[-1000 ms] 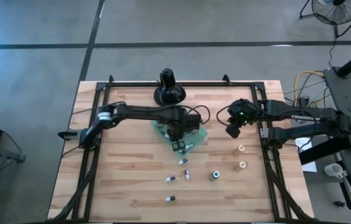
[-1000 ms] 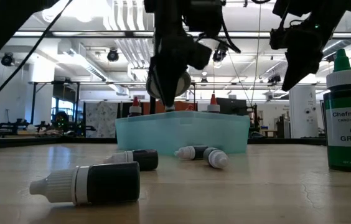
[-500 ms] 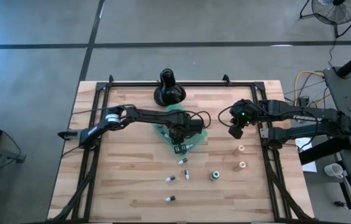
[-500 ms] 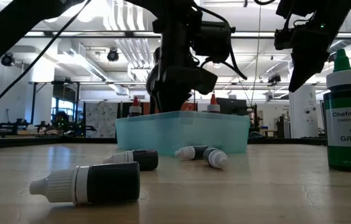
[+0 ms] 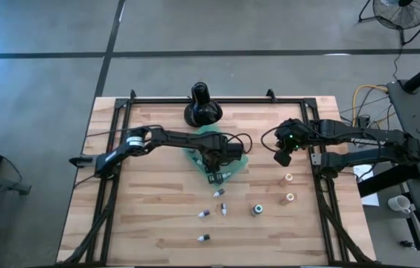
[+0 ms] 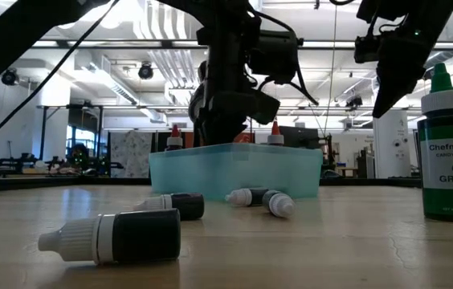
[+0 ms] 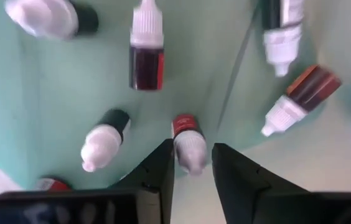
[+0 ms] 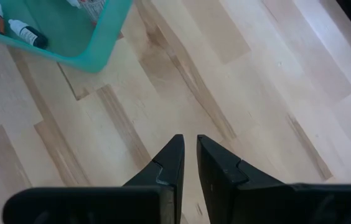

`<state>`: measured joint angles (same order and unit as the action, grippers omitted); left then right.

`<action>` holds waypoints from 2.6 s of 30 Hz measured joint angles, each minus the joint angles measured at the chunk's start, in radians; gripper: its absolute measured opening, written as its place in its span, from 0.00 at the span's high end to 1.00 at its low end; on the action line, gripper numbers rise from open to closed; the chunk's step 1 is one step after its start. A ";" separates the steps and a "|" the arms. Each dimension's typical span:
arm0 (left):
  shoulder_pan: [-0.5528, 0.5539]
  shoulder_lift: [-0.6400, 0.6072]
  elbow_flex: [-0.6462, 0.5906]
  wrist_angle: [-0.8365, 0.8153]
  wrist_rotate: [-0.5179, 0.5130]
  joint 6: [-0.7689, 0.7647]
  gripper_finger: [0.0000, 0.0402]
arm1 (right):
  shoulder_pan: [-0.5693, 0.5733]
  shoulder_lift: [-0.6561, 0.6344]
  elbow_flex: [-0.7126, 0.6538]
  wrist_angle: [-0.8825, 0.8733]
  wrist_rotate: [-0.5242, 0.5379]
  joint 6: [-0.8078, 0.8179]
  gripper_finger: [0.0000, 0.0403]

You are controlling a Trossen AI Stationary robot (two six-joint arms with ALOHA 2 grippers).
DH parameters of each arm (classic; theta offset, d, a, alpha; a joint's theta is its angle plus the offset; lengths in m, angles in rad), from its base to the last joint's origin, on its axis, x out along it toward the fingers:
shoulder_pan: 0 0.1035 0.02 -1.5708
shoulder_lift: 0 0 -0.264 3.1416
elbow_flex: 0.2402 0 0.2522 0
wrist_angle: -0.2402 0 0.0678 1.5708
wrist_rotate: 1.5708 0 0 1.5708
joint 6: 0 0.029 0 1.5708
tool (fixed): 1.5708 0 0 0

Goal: Pick & Place food coloring
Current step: Put the small red food coloring bottle into the green bin, then put the small purple food coloring bottle into the green bin

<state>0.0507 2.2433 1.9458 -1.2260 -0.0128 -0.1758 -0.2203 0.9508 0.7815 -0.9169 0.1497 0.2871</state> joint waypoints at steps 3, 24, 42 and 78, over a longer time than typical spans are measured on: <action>-0.001 -0.002 0.027 0.003 -0.014 0.020 0.76 | 0.000 0.000 0.000 0.001 0.000 -0.002 0.91; -0.126 -0.274 0.008 -0.092 0.027 0.094 0.69 | 0.000 0.000 0.000 -0.002 -0.005 -0.037 0.91; -0.482 -0.312 -0.359 0.459 -0.069 -0.381 0.69 | 0.000 -0.015 -0.005 -0.041 -0.054 -0.110 0.91; -0.501 -0.312 -0.698 0.753 -0.127 -0.617 0.69 | -0.001 -0.015 -0.006 -0.064 -0.016 -0.127 0.91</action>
<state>-0.4507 1.9308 1.2482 -0.4734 -0.1395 -0.7928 -0.2211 0.9360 0.7757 -0.9806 0.1334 0.1600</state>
